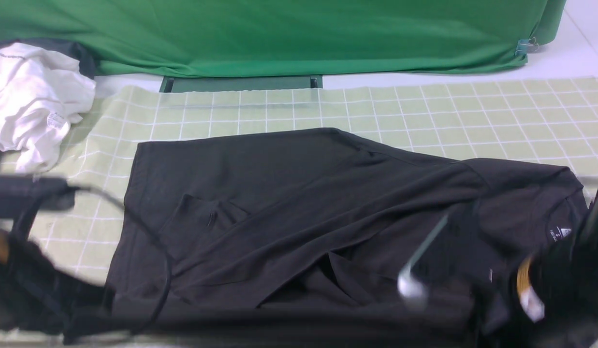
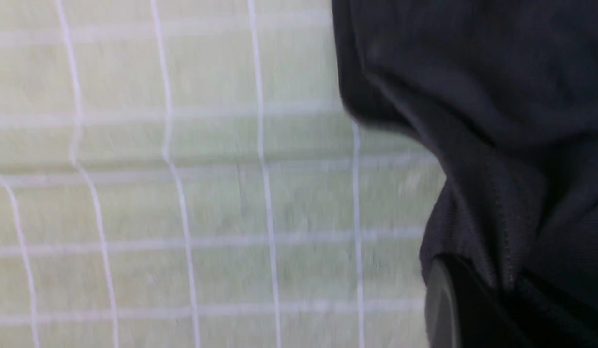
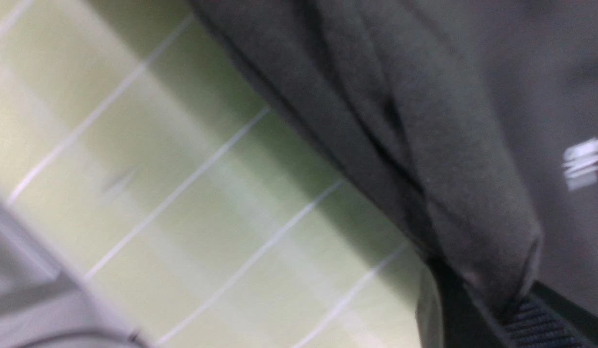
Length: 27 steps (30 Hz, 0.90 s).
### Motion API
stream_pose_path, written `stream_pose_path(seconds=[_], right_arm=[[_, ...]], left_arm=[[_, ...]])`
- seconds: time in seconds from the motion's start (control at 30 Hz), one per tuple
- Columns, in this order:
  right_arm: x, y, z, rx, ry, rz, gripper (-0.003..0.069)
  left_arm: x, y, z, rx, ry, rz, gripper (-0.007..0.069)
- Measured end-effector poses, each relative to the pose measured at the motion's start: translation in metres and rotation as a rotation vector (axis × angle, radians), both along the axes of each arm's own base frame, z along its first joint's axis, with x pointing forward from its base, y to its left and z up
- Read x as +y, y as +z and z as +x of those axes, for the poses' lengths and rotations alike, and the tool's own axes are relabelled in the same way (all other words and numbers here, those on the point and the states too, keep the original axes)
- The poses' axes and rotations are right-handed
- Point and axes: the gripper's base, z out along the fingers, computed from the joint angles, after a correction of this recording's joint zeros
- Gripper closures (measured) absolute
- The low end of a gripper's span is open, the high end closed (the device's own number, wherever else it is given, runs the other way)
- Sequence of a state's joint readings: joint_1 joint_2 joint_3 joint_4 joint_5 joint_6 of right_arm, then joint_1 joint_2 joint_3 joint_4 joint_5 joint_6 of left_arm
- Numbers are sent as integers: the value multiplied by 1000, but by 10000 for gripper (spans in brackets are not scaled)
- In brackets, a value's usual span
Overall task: Fold a long-sleeved shirt over a green coffee tablecloth.
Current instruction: 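Fold the black garment in half by bringing its near edge over to the far edge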
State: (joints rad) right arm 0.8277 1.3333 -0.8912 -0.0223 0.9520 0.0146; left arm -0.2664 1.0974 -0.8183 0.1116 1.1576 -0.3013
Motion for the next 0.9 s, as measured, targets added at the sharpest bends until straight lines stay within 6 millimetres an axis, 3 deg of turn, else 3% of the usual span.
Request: stream_pose_path(seconds=[0.07,0.2,0.43,0.57,0.6,0.63,0.9], right_arm=[[-4,6,17,-21,-13,0,591],[-8,22,69,-71,-42,4,591],[7,25,151,-122,-43,-1,591],[21,15,198,-145,-53,2,591],[21,17,199,-154,-55,7,591],[26,9,217,-155,-59,5,591],[47,-23,273,-171,-60,6,591]], left_arm=[[-1,6,15,-26,15,-3,601],[2,12,65,-60,69,-13,601],[21,5,151,-74,120,-20,601],[35,-9,195,-64,165,-18,601],[37,-10,199,-63,169,-18,601],[42,-17,213,-54,185,-18,601],[58,-50,259,-34,212,2,601]])
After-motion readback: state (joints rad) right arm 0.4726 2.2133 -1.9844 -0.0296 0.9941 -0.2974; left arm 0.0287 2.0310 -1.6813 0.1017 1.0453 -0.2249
